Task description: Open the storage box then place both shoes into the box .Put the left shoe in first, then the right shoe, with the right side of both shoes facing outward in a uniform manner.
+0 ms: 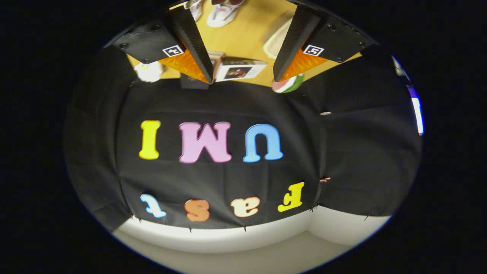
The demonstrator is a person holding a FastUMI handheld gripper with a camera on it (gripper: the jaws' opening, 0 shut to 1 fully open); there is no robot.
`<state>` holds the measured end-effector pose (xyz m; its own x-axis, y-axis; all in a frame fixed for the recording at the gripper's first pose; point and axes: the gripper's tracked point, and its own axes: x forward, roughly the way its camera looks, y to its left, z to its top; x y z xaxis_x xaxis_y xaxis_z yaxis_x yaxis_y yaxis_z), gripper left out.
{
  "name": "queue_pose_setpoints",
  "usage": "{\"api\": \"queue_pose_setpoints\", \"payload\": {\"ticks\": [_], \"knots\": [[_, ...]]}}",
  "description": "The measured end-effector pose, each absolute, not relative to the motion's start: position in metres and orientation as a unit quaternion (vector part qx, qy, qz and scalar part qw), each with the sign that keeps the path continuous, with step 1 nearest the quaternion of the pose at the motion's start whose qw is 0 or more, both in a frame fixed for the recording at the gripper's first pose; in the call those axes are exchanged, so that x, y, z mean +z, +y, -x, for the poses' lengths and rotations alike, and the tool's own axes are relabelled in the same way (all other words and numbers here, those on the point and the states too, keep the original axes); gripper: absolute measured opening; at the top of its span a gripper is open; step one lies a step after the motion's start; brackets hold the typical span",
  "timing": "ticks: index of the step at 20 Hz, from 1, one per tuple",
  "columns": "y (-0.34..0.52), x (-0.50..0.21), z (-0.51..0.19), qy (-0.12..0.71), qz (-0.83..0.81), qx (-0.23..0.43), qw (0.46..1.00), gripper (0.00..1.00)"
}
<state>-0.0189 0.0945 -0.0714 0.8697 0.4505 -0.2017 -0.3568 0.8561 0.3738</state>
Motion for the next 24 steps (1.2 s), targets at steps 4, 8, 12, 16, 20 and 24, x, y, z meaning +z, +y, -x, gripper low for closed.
{"api": "queue_pose_setpoints", "payload": {"ticks": [4,8,12,16,20,24], "knots": [[0.144,-0.125,0.032,0.282,-0.323,0.283,0.858,0.98],[0.183,-0.179,0.042,0.371,-0.404,0.303,0.779,0.98],[0.220,-0.236,0.058,0.443,-0.415,0.306,0.734,0.98],[0.242,-0.273,0.065,0.480,-0.424,0.295,0.709,0.97],[0.253,-0.280,0.070,0.512,-0.465,0.287,0.663,0.73],[0.255,-0.262,0.067,0.488,-0.478,0.293,0.669,0.11]]}}
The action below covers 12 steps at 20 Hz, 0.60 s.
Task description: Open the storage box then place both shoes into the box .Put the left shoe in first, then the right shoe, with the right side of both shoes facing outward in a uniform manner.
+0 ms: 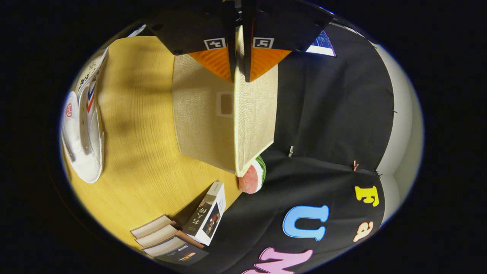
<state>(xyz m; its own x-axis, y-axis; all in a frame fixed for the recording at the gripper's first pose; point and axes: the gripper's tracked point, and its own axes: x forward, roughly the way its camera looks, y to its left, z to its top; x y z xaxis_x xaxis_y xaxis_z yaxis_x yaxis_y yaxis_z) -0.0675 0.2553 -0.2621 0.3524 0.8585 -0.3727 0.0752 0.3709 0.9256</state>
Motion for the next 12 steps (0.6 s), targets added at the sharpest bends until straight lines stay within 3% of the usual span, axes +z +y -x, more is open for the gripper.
{"api": "queue_pose_setpoints", "payload": {"ticks": [3,12], "knots": [[0.259,-0.220,0.064,0.451,-0.484,0.323,0.677,0.06],[0.339,-0.102,0.047,0.387,-0.450,0.402,0.697,0.09]]}}
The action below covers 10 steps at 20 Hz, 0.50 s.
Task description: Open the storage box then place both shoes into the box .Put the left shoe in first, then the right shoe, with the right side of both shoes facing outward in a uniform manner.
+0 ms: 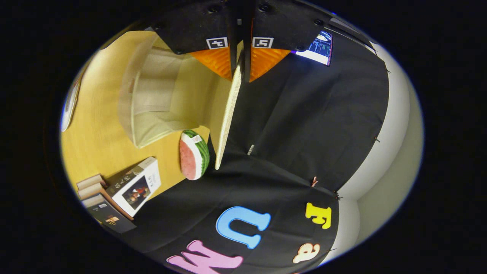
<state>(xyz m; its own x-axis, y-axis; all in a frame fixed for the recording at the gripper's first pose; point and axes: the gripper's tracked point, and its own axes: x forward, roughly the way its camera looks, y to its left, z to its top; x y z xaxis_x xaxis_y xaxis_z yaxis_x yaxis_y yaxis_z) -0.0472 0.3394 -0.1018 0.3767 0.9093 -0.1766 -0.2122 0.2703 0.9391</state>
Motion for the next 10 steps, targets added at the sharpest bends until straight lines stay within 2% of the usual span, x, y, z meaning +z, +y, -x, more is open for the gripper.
{"api": "queue_pose_setpoints", "payload": {"ticks": [8,9,10], "knots": [[0.422,-0.087,0.051,0.392,-0.435,0.436,0.683,0.11],[0.427,-0.087,0.053,0.394,-0.428,0.441,0.684,0.16],[0.429,-0.089,0.056,0.398,-0.419,0.443,0.686,0.27]]}}
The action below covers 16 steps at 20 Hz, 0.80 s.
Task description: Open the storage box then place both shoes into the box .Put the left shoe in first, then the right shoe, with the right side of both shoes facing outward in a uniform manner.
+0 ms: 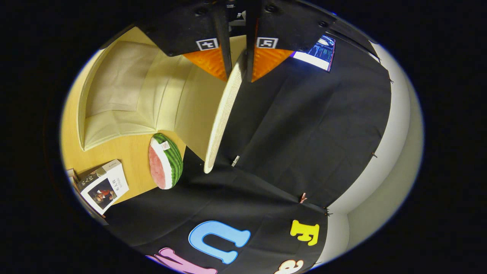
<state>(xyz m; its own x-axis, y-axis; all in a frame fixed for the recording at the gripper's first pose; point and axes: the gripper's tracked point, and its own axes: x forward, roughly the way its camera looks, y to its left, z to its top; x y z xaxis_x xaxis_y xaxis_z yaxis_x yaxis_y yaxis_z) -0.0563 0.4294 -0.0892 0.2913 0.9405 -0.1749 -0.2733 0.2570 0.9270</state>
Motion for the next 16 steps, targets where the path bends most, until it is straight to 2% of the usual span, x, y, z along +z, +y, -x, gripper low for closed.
{"api": "queue_pose_setpoints", "payload": {"ticks": [5,11,16], "knots": [[0.447,-0.098,0.074,0.403,-0.393,0.461,0.686,0.84],[0.451,-0.100,0.078,0.404,-0.398,0.459,0.684,0.84],[0.464,-0.107,0.085,0.418,-0.390,0.454,0.684,0.94]]}}
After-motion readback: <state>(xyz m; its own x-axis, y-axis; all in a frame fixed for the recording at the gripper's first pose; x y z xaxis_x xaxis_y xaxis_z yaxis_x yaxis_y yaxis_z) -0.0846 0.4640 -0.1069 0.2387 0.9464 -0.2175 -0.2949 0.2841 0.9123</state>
